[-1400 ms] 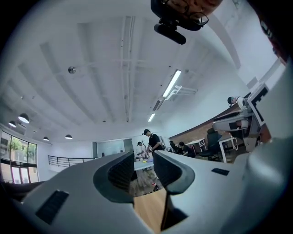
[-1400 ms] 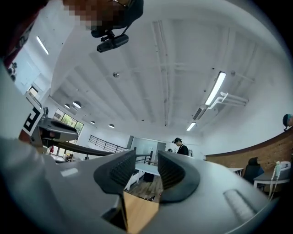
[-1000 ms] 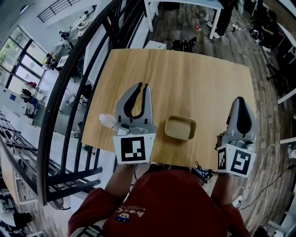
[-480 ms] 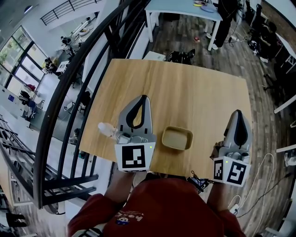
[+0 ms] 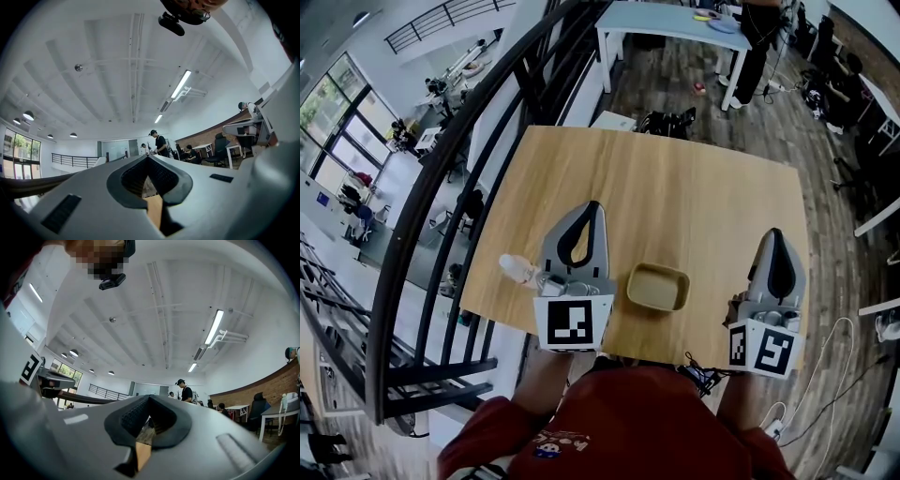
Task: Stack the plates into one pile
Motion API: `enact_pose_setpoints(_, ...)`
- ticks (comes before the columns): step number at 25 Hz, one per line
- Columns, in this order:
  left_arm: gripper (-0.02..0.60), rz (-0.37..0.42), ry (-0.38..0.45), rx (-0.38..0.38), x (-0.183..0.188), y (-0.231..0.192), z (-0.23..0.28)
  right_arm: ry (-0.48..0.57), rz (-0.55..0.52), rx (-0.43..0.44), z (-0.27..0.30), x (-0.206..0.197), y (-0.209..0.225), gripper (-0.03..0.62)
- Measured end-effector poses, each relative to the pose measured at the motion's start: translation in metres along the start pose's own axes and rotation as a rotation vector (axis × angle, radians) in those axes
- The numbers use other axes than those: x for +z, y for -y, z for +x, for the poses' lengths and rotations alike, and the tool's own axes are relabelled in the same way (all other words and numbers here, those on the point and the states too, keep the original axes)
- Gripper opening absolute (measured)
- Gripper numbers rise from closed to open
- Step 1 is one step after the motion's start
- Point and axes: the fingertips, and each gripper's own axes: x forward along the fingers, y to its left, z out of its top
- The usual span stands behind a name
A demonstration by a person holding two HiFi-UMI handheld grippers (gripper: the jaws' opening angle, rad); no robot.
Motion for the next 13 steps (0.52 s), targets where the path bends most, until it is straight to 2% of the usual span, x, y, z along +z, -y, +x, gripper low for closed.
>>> enact_pose_setpoints(13,0.006,-0.017,0.016,0.001,0.0064,-0.0029,-0.0027,-0.021,0.006,0.028,0.0022,-0.0053,-0.0042,0.009)
